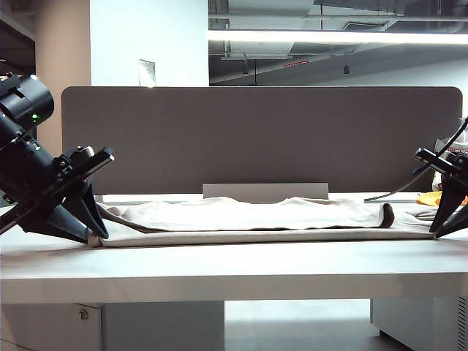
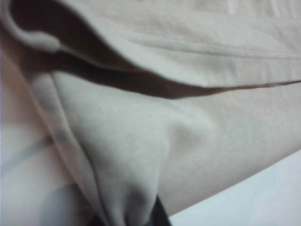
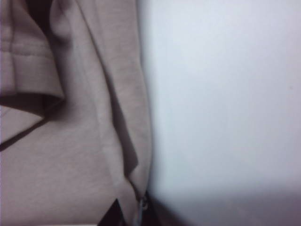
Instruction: Fold the bottom side of the T-shirt horizontally towards the center, about one-third of the way, then fold the sleeve back towards the center, creating a straight line along the edge of the T-shirt, and finally fold the bottom of the T-shirt up towards the top, creating a neat rectangle.
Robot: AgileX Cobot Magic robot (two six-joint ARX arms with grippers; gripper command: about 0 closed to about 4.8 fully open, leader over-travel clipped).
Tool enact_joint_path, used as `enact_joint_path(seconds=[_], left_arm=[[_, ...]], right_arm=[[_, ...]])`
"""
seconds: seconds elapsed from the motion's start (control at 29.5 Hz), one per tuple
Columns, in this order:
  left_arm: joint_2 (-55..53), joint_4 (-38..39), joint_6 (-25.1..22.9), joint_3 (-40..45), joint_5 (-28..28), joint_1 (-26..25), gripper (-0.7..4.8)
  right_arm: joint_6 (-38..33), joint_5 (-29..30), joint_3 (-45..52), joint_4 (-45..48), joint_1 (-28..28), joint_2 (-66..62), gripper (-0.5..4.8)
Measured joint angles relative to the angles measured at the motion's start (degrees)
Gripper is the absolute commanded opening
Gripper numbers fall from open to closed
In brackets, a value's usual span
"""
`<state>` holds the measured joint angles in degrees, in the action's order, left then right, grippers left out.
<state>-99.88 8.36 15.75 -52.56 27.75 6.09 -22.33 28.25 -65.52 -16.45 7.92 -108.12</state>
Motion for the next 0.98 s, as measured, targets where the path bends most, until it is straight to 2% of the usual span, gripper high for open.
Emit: enact_joint_path(seconds=[0.03, 0.31, 0.68, 0.98], left_arm=[[-0.07, 0.26, -0.33, 0.02, -0.11, 0.02, -0.07], [0.02, 1.18, -2.75, 0.04, -0.02, 0.02, -0.06], [4.96, 12.33, -7.39, 0.66, -0.39, 0.11, -0.06], [13.57, 13.73, -8.50, 8.00, -0.59, 0.09, -0.06]], right_arm=[[-0.02, 0.02, 0.00, 0.02, 0.00, 0.00, -0.06], [1.42, 0.35, -0.02, -2.36, 0.00, 0.17, -0.06], [5.95, 0.24, 0.70, -11.41, 0.02, 5.03, -0.06], [6.10, -0.02, 11.69, -10.95, 0.24, 13.90, -0.06]])
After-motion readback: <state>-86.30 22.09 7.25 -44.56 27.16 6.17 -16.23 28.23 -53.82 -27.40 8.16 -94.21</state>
